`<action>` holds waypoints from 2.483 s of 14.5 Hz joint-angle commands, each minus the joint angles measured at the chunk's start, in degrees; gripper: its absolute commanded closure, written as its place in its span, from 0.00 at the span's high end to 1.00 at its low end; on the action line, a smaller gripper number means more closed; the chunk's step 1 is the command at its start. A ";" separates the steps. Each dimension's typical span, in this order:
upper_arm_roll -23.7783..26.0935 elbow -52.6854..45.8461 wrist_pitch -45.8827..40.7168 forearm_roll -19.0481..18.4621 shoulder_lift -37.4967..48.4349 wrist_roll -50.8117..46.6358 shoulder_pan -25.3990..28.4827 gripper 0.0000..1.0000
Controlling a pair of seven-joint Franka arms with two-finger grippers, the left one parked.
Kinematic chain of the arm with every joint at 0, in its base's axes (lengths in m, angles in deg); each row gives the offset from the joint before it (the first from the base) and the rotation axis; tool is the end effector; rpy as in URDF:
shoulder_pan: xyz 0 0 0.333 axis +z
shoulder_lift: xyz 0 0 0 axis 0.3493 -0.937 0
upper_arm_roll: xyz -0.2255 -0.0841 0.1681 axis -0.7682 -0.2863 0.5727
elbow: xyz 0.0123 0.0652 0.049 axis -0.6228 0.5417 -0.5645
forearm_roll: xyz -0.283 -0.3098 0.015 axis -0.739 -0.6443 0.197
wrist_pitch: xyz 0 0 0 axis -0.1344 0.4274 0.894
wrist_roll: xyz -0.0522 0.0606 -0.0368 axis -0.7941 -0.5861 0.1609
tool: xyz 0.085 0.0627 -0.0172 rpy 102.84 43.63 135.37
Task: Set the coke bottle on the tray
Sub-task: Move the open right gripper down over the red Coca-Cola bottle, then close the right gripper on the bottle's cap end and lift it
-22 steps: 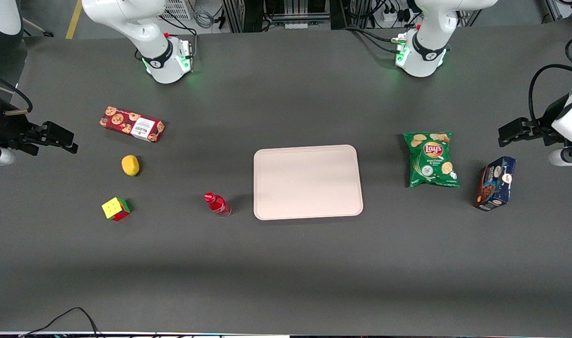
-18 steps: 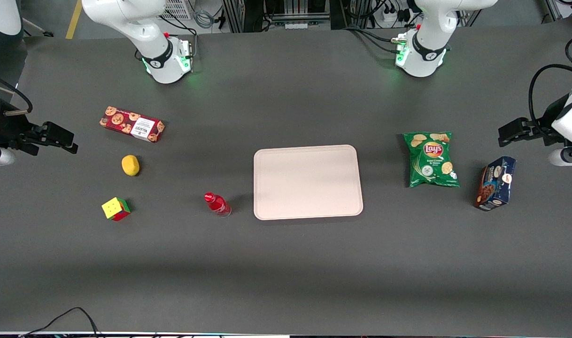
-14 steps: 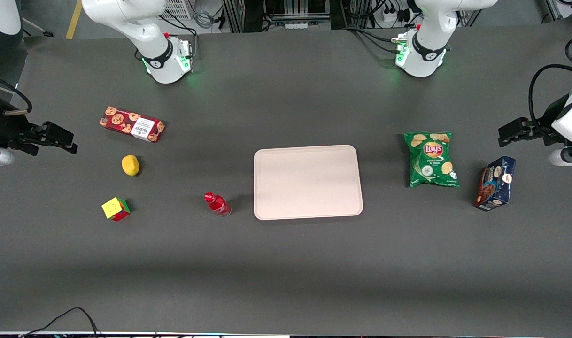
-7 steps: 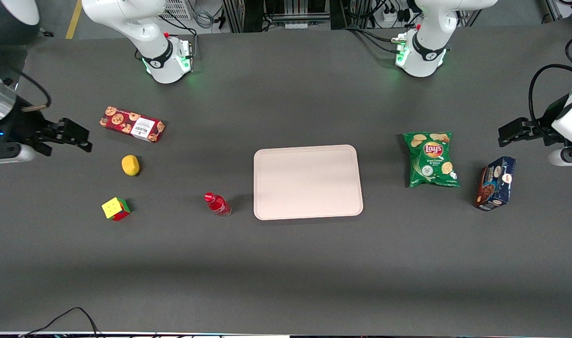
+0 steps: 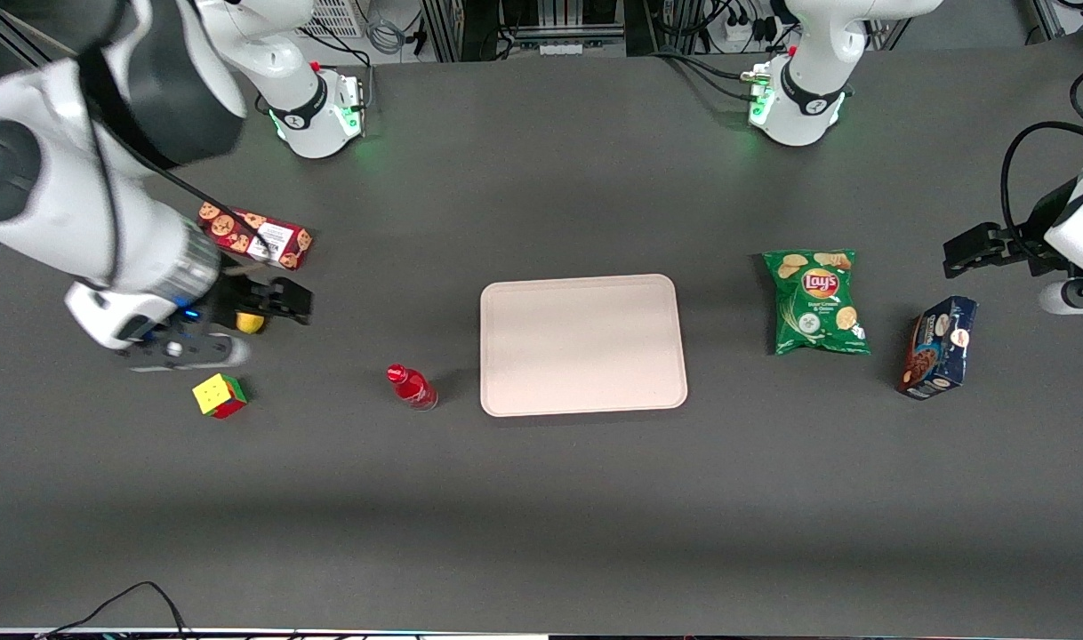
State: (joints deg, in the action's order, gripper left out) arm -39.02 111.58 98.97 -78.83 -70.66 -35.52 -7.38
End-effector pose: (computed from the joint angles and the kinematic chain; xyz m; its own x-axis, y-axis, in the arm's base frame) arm 0.6298 0.1938 0.5137 0.9981 0.0209 -0.0586 0.0203 -0.9997 -0.0094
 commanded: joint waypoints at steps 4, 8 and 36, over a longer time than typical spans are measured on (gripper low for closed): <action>2.09 -1.39 7.65 -2.27 -9.09 -4.77 4.61 1.00; 2.53 3.43 15.29 -5.07 -11.82 -5.92 5.22 1.00; 2.71 15.67 28.08 -5.26 -7.35 -5.39 4.34 0.00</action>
State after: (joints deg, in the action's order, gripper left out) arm -36.44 126.51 129.43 -82.82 -83.28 -39.57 -2.79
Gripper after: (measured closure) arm 0.652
